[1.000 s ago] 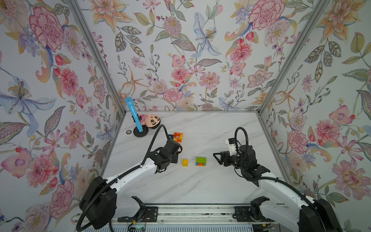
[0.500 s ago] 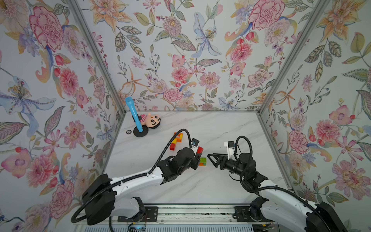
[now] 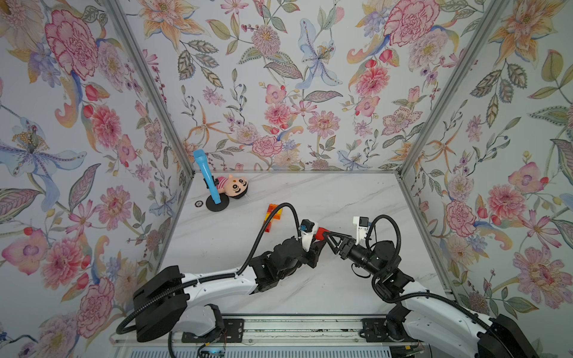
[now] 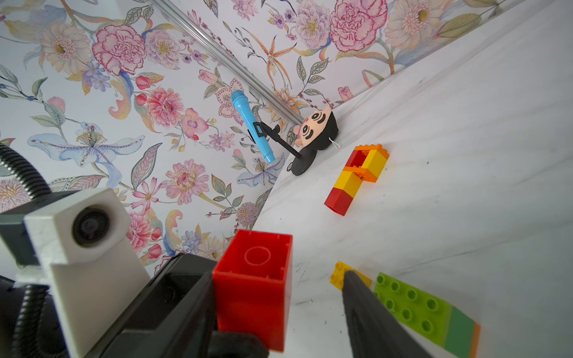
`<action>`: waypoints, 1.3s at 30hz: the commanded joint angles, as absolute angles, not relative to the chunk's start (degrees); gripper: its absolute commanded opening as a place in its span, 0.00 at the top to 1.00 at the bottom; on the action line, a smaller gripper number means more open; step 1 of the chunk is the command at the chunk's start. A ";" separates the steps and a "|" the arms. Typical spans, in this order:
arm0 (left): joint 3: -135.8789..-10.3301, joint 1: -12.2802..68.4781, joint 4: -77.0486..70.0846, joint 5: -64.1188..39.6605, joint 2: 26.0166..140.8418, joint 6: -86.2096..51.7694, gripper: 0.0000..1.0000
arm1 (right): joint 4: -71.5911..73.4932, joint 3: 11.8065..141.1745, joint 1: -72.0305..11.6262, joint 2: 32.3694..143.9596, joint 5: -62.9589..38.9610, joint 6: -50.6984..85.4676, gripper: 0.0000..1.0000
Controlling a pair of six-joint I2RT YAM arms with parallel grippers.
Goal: Assemble the letter p with lego
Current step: Place the lego brick at the center of the board.
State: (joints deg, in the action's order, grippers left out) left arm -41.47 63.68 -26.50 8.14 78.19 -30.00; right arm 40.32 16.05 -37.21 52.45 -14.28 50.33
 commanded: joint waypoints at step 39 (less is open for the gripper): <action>-44.11 53.77 2.81 -15.81 69.63 -32.90 0.24 | 11.34 27.78 -58.49 55.80 3.61 -11.21 0.76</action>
State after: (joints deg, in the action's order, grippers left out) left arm -42.44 54.26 -1.76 -11.73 68.20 -33.39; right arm 7.38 28.86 -57.19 55.27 -0.49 -6.07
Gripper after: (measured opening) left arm 0.770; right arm 0.333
